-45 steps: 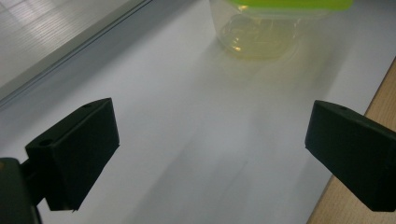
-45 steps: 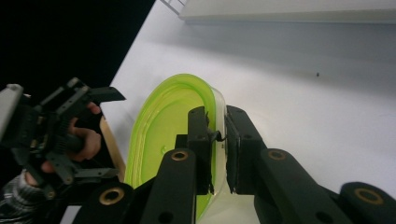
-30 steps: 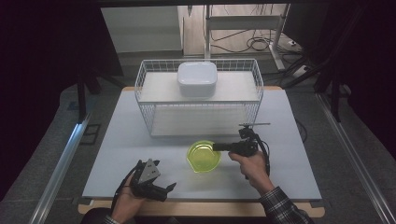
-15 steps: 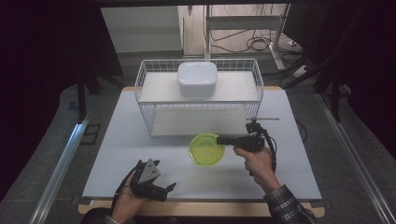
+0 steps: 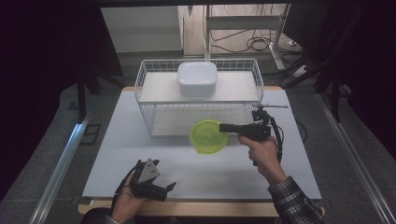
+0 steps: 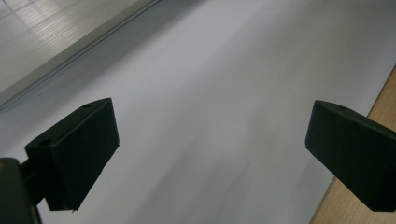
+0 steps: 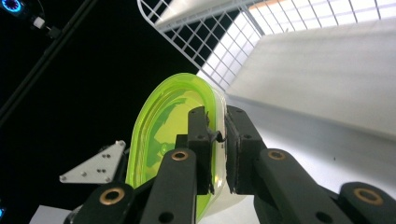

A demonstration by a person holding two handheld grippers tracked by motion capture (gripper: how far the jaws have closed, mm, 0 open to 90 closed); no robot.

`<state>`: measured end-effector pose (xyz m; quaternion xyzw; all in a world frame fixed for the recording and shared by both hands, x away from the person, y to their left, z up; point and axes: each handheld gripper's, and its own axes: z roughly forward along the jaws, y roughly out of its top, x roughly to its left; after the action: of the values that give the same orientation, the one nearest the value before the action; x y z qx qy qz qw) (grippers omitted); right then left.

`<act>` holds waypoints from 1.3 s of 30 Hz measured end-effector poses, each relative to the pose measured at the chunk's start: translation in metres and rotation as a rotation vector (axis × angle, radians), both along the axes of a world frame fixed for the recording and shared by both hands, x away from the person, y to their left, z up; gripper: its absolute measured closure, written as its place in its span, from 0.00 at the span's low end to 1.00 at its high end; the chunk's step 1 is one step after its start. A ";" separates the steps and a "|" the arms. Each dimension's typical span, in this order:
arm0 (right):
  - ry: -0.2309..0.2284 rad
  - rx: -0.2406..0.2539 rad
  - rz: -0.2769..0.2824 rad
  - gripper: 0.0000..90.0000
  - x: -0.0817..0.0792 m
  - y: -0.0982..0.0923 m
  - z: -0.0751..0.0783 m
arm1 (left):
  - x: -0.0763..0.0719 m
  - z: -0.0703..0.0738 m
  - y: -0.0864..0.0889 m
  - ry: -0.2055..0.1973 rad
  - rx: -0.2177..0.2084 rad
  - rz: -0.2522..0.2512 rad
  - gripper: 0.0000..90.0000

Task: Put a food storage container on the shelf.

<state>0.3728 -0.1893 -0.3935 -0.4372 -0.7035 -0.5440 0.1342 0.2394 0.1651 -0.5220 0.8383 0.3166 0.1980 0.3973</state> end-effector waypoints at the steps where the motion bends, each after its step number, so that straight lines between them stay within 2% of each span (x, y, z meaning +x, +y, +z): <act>1: 0.000 0.004 0.000 0.91 0.001 0.000 0.003 | 0.000 0.000 0.000 0.001 -0.004 0.002 0.03; 11: -0.029 0.025 -0.020 0.91 0.010 -0.004 0.041 | 0.000 0.000 0.001 0.001 -0.011 0.005 0.03; 20: -0.069 0.067 -0.037 0.91 0.020 -0.005 0.077 | 0.001 0.000 0.000 0.002 -0.014 0.004 0.03; 33: -0.112 0.080 -0.074 0.91 0.045 0.016 0.121 | 0.000 0.000 0.001 0.007 -0.020 0.003 0.03; 39: -0.129 0.070 -0.126 0.91 0.066 0.028 0.134 | 0.000 0.000 0.001 0.008 -0.021 -0.001 0.03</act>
<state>0.4385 -0.1614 -0.2590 -0.4396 -0.6622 -0.6029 0.0692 0.2397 0.1665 -0.5219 0.8350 0.3199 0.1911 0.4050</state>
